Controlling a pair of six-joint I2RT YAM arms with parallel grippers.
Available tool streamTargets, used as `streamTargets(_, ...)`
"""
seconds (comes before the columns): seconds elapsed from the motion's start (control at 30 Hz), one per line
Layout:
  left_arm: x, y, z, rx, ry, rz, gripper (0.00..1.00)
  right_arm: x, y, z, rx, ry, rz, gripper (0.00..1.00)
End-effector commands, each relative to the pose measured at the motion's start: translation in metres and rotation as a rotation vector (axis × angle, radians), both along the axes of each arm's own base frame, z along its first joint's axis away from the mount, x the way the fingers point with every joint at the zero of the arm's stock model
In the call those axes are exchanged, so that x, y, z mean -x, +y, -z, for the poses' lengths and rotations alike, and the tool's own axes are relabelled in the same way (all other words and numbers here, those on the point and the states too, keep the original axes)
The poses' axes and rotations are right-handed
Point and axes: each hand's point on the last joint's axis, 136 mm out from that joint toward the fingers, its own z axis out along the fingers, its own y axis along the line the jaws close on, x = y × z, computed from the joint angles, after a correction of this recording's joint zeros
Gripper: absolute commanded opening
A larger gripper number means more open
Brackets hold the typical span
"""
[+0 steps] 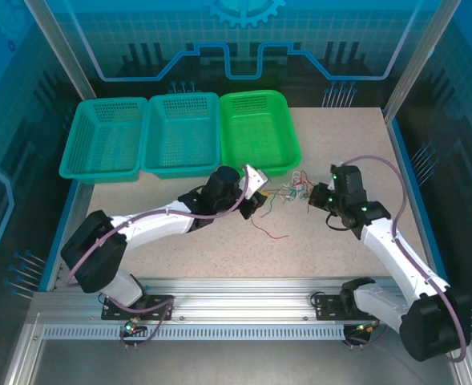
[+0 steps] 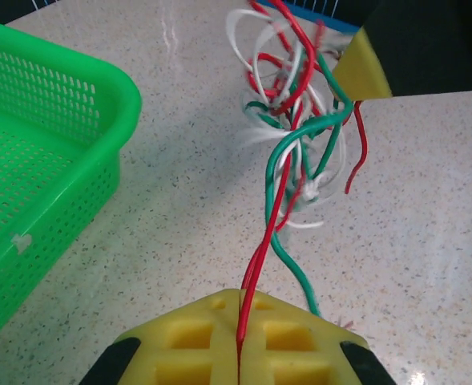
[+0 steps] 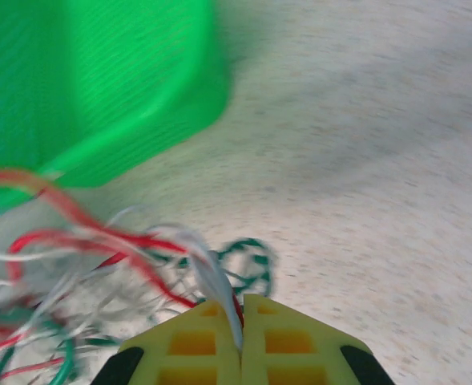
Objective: Untangle the cables
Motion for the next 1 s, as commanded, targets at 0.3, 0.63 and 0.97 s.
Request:
streamTargets(0.3, -0.004, 0.014, 0.014, 0.044, 0.129, -0.133, 0.0, 0.026, -0.057, 0.069, -0.027, 0.149, 0.324, 0.07)
streamTargets(0.63, -0.006, -0.015, 0.03, 0.062, 0.229, -0.049, 0.0, 0.025, -0.012, 0.053, -0.028, 0.135, 0.079, 0.65)
streamTargets(0.97, -0.013, -0.018, 0.029, 0.075, 0.239, -0.078, 0.0, 0.01, 0.1, 0.029, -0.112, -0.069, -0.414, 0.67)
